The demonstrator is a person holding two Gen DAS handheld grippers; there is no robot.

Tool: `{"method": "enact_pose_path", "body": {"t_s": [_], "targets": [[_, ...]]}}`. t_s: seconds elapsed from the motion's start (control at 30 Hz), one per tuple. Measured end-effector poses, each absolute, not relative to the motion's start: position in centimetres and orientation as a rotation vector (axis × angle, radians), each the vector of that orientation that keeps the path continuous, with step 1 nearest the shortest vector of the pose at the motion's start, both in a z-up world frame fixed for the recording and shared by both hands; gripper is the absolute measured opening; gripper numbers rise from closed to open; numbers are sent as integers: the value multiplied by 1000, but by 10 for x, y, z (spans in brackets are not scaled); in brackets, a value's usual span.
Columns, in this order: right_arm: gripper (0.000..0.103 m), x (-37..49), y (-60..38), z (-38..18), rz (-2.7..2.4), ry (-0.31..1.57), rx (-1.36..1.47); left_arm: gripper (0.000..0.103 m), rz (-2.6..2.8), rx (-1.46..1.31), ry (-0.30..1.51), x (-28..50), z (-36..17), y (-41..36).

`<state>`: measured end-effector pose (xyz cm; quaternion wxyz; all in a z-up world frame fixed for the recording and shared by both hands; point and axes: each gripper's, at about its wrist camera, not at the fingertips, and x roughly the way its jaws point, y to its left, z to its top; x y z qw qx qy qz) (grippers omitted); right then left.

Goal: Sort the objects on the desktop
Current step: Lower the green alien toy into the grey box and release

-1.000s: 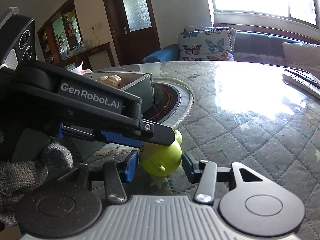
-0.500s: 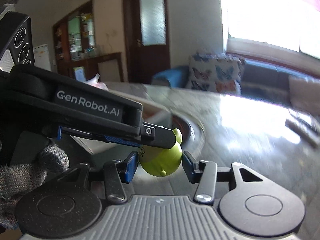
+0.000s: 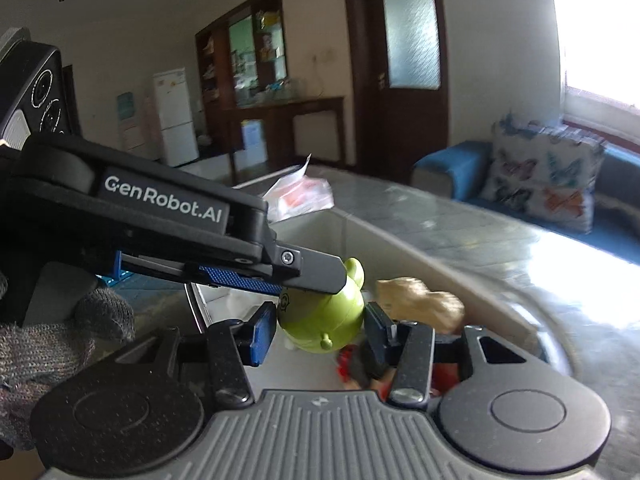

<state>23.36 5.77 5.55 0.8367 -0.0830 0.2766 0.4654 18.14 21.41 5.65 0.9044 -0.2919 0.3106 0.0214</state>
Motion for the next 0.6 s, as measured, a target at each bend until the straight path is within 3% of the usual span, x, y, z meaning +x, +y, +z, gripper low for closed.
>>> {"method": "enact_pose_path", "body": {"t_s": [0.6], "targets": [[49,263,104,24,1025,828,-291,42,75,-611,743,197,24,239]]}}
